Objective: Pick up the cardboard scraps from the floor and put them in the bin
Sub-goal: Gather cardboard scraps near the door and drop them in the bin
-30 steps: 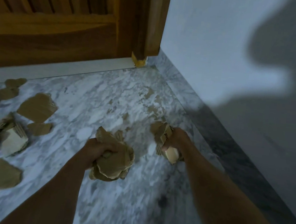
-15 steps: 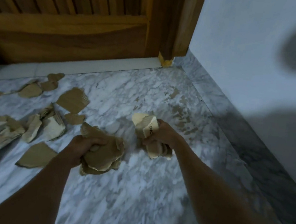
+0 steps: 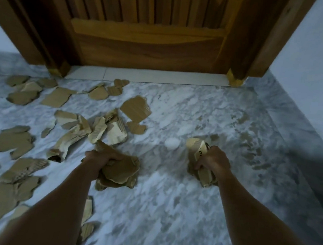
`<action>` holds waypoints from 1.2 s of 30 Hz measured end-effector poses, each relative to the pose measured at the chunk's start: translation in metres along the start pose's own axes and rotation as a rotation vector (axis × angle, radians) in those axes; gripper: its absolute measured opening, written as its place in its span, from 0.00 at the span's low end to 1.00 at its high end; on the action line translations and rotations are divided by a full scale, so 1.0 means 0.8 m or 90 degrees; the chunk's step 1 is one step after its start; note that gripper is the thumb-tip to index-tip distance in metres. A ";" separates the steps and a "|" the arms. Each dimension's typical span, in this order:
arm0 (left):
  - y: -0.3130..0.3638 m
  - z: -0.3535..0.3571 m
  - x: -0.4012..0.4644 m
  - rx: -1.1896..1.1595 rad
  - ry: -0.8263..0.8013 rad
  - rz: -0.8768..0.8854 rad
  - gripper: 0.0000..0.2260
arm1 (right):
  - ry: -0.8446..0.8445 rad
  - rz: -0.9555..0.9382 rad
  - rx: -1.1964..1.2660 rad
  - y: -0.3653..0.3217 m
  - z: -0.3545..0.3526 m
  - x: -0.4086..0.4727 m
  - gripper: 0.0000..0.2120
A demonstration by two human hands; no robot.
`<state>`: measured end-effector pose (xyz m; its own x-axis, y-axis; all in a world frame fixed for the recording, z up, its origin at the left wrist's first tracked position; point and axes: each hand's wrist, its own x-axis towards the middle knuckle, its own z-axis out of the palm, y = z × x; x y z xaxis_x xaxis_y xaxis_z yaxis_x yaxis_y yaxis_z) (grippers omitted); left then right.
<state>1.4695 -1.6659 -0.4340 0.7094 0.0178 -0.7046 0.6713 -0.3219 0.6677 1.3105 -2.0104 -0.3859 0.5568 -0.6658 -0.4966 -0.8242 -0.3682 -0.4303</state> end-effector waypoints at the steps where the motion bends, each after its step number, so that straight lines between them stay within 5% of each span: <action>1: 0.017 0.008 -0.037 0.002 0.000 -0.006 0.58 | 0.014 -0.007 -0.012 -0.004 0.002 -0.003 0.30; 7: 0.025 0.010 -0.043 0.066 0.030 -0.048 0.33 | -0.033 -0.060 0.120 -0.062 0.031 -0.011 0.37; 12: 0.031 0.020 -0.054 0.361 0.142 -0.045 0.23 | -0.079 -0.093 0.162 -0.171 0.041 -0.014 0.31; 21: 0.040 0.004 -0.073 0.227 0.087 -0.086 0.28 | -0.138 -0.083 0.080 -0.318 0.043 -0.023 0.35; 28: 0.031 -0.009 -0.042 0.302 0.051 -0.077 0.34 | -0.236 -0.082 0.079 -0.353 0.073 0.066 0.60; 34: 0.039 -0.005 -0.047 0.301 0.096 -0.053 0.24 | -0.306 -0.064 -0.016 -0.389 0.102 0.128 0.66; 36: 0.039 -0.005 -0.058 0.216 0.113 -0.047 0.28 | -0.271 -0.073 -0.095 -0.404 0.112 0.133 0.63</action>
<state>1.4585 -1.6730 -0.3796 0.7082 0.2061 -0.6753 0.6331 -0.6086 0.4783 1.6454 -1.9043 -0.3671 0.6121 -0.3015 -0.7311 -0.7437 -0.5337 -0.4026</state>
